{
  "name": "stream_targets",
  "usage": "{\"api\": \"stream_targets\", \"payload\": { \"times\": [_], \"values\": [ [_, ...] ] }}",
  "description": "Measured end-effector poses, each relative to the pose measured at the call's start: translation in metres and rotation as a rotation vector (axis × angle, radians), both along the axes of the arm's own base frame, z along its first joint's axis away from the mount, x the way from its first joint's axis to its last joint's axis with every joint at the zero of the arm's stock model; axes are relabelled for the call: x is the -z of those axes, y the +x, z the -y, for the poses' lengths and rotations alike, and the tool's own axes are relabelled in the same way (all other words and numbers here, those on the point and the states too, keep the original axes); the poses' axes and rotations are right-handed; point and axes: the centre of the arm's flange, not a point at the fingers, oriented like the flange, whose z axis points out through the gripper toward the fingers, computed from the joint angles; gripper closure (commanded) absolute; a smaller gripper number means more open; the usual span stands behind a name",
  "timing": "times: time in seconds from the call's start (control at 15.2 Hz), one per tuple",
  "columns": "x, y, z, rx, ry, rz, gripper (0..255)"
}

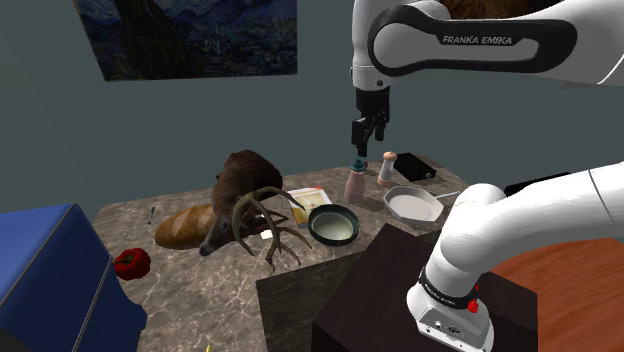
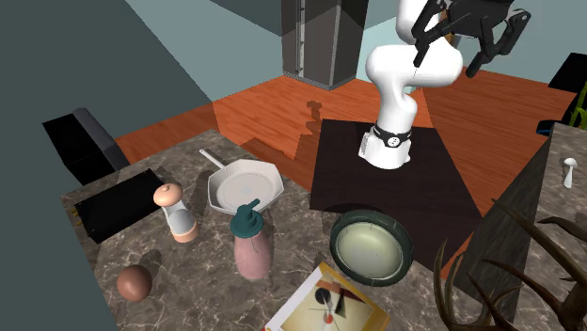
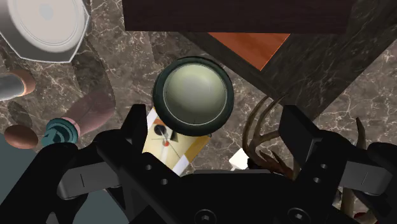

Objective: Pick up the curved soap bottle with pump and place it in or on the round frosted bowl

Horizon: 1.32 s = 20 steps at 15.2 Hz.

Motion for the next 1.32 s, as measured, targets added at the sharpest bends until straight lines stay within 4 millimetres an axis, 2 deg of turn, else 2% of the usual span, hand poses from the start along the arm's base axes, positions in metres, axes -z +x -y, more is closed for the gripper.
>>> {"api": "stream_targets", "payload": {
  "times": [0.13,0.26,0.59,0.79,1.06,1.32],
  "values": [
    [0.003,0.002,0.005,0.0,0.002,0.0,0],
    [0.014,0.009,0.022,-0.003,0.007,0.0,0],
    [0.041,0.036,0.075,-0.009,0.022,0.002,0],
    [0.065,0.05,0.107,-0.014,0.032,0.003,0],
    [0.084,0.069,0.153,-0.02,0.044,0.005,0],
    [0.113,0.09,0.19,-0.027,0.057,0.006,0]
  ]
}}
